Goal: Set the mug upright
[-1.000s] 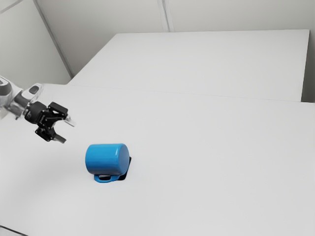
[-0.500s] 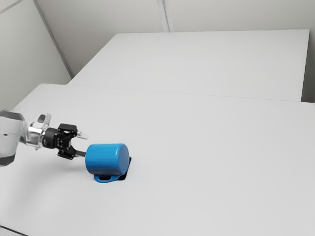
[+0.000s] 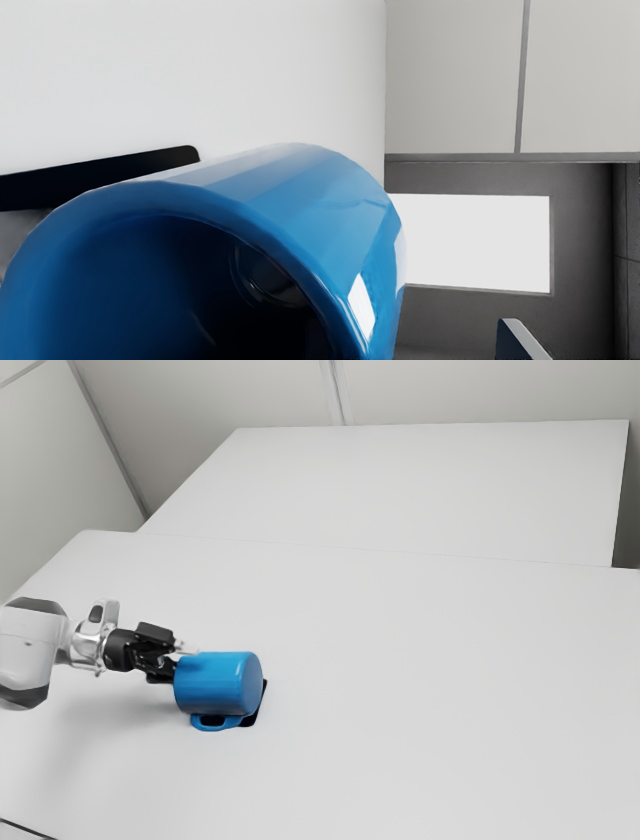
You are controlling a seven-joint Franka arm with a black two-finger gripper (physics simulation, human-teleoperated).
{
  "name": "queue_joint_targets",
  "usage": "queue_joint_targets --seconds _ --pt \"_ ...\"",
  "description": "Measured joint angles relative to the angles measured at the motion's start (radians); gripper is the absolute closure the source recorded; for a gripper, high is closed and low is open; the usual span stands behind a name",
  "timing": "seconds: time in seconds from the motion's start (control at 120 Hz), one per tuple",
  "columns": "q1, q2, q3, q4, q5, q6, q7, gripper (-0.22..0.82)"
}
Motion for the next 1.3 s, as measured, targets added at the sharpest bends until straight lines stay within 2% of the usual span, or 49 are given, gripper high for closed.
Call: queue_joint_targets --seconds 0.067,0.142,0.342,0.458,0.533,0.65,0.867,1.0,1.133,1.3 --pt "0.0 0.0 0.0 0.0 -0.007 -0.002 0.018 0.49" --pt "0.0 -0.002 0.0 0.0 -0.013 -0.004 0.035 0.59" --pt "-0.006 -0.02 0.0 0.0 -0.017 -0.007 0.073 0.73" --pt "-0.023 -0.08 -0.003 0.006 -0.009 0.001 0.085 0.76" --pt "-0.038 -0.116 -0.027 0.02 0.028 0.029 0.078 0.78" --pt "-0.045 -0.147 -0.103 0.091 0.174 0.1 0.037 0.79" --pt "-0.108 -0.197 -0.198 0.229 0.544 0.214 -0.079 0.79" --pt "-0.078 -0.21 -0.307 0.301 0.799 0.273 -0.168 0.79" --pt "-0.084 -0.212 -0.365 0.293 0.991 0.359 -0.253 0.79" --pt "-0.1 -0.219 -0.396 0.193 1.095 0.509 -0.34 0.79"
